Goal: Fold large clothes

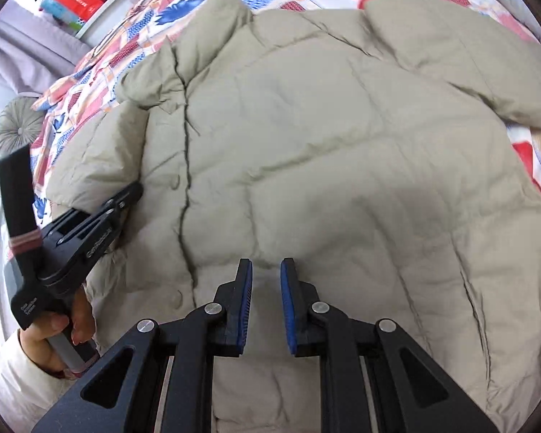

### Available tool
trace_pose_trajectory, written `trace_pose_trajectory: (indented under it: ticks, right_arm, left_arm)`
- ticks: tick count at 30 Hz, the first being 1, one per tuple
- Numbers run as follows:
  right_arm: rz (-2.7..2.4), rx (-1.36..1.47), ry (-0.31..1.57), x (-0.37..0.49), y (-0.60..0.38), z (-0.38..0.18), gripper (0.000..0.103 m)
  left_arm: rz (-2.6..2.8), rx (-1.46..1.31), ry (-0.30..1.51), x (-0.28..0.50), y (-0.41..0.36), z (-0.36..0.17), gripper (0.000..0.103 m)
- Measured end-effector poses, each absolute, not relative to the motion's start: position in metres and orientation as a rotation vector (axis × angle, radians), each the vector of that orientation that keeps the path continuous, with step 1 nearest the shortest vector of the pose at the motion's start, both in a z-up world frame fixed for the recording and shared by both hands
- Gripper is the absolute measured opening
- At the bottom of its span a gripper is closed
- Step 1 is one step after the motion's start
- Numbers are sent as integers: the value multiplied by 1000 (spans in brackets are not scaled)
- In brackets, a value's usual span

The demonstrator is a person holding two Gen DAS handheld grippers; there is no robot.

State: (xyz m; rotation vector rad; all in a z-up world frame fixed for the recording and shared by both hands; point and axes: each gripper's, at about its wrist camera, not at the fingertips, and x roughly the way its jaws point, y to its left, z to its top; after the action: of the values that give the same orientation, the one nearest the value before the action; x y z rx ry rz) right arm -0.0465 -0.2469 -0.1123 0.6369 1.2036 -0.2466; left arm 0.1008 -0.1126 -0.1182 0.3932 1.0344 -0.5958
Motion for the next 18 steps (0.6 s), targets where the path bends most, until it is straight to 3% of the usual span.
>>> trace_pose_trajectory:
  ticks: [1,2,3,8,9,10,12,14,18]
  right_arm:
    - [-245,639,1204,-44,-246,-113,18]
    - [-245,635,1203,-41,-247,-113,18]
    - [-243,631,1204,-41,-246,-112,18]
    - [-219,553,1187,-33,-236,-94,20]
    - [-207,517,1180,-27,-230,-87,31]
    - [-189,474,1167,-20,-222,-79,51]
    - [-144,389,1119,-6,-203,-61,67]
    - [-77,271,1077,14,-174,-44,67]
    - [23,2,1027,58,-100,-33,68]
  left_arm:
    - [-615,377,1048,98,-110,-117,42]
    - [-632,362,1058,95,-106,-114,89]
    - [-627,353,1033,90,-101,-108,103]
    - [-593,322,947,80,-59,-71,103]
    - [-576,282,944,82,-44,-64,103]
    - [-541,239,940,87,-25,-58,103]
    - [-474,159,955,100,10,-53,103]
    - [-395,56,1005,120,52,-58,102]
    - [-265,-84,1141,155,115,-95,89]
